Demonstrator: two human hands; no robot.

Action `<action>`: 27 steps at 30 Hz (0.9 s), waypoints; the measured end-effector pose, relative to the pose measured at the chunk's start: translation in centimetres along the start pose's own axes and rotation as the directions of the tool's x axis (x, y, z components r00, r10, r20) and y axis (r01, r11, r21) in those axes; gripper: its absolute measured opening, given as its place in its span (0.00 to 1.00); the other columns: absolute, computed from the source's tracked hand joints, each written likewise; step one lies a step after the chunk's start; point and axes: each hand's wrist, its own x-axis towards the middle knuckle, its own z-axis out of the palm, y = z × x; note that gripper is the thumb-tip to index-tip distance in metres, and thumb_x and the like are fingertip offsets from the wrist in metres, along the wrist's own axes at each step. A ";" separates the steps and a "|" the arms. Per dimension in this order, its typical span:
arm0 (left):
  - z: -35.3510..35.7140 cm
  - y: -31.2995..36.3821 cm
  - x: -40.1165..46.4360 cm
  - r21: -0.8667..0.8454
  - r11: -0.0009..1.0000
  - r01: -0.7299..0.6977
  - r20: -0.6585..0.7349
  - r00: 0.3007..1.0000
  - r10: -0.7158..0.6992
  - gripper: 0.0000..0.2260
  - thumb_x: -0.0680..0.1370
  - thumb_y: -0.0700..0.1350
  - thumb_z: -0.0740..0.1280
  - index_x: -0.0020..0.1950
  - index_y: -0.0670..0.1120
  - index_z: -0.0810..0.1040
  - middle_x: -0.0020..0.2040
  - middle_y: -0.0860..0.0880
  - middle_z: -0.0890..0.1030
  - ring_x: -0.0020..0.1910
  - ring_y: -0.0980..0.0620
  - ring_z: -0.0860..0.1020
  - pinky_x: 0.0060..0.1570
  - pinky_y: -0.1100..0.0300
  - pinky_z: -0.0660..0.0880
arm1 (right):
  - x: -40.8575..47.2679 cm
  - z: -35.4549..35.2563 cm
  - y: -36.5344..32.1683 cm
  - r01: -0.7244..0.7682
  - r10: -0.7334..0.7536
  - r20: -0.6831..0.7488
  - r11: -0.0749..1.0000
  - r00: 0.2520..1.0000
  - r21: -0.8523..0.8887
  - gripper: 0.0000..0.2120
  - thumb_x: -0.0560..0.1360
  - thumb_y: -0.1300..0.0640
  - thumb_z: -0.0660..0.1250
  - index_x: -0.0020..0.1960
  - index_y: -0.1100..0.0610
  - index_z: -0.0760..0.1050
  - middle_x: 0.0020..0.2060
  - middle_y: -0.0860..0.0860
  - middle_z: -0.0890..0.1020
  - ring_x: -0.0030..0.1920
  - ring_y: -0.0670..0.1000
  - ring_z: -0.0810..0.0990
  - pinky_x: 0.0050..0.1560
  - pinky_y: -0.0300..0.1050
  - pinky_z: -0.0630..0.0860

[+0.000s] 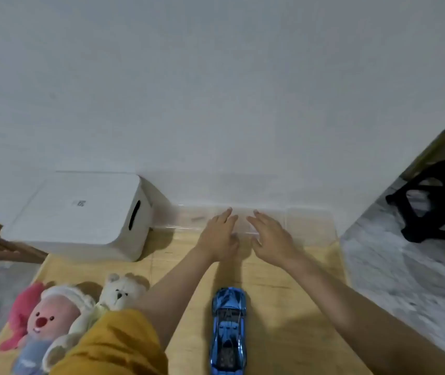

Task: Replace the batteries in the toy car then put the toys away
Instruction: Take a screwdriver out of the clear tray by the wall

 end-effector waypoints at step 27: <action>3.6 -0.5 2.7 0.040 0.991 0.129 -0.228 0.967 -0.117 0.17 0.74 0.51 0.69 0.60 0.44 0.74 0.65 0.48 0.73 0.64 0.47 0.68 0.39 0.54 0.76 | 1.4 0.8 2.1 0.018 -0.015 0.027 0.992 1.000 -0.124 0.23 0.74 0.65 0.60 0.68 0.58 0.71 0.71 0.53 0.69 0.70 0.53 0.68 0.64 0.47 0.70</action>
